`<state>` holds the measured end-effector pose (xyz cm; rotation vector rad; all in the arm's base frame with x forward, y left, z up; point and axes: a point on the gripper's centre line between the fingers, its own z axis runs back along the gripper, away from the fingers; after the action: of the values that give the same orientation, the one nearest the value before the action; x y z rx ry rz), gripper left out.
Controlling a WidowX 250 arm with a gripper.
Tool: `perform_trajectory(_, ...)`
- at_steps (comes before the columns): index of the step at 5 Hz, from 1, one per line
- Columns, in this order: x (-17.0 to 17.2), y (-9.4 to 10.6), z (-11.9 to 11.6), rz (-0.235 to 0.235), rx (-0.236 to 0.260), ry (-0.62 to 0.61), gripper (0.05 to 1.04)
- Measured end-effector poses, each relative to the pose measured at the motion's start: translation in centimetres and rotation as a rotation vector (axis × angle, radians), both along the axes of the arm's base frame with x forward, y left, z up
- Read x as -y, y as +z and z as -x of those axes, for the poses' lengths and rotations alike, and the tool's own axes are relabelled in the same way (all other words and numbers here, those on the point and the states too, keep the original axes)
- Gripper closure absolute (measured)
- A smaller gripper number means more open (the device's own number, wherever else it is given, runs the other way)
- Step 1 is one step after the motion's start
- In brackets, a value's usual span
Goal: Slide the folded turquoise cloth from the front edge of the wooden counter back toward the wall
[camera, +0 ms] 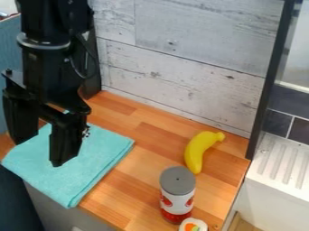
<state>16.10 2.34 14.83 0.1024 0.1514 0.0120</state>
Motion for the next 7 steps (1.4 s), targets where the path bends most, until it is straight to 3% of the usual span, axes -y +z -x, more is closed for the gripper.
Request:
perform_trajectory(1, 0.0, -0.2, 0.1, 0.003, -0.013, -0.003, 0.085)
perform_trajectory(2, -1.9, 0.1, -0.2, 0.025, 0.011, 0.002, 0.085)
perform_trajectory(3, -4.3, 0.3, -1.0, 0.076, 0.067, 0.033, 0.085)
perform_trajectory(4, -5.9, -0.6, -2.2, 0.062, 0.086, 0.032, 0.085)
perform_trajectory(7, -9.8, -6.5, -5.4, 0.043, 0.079, 0.017, 0.085)
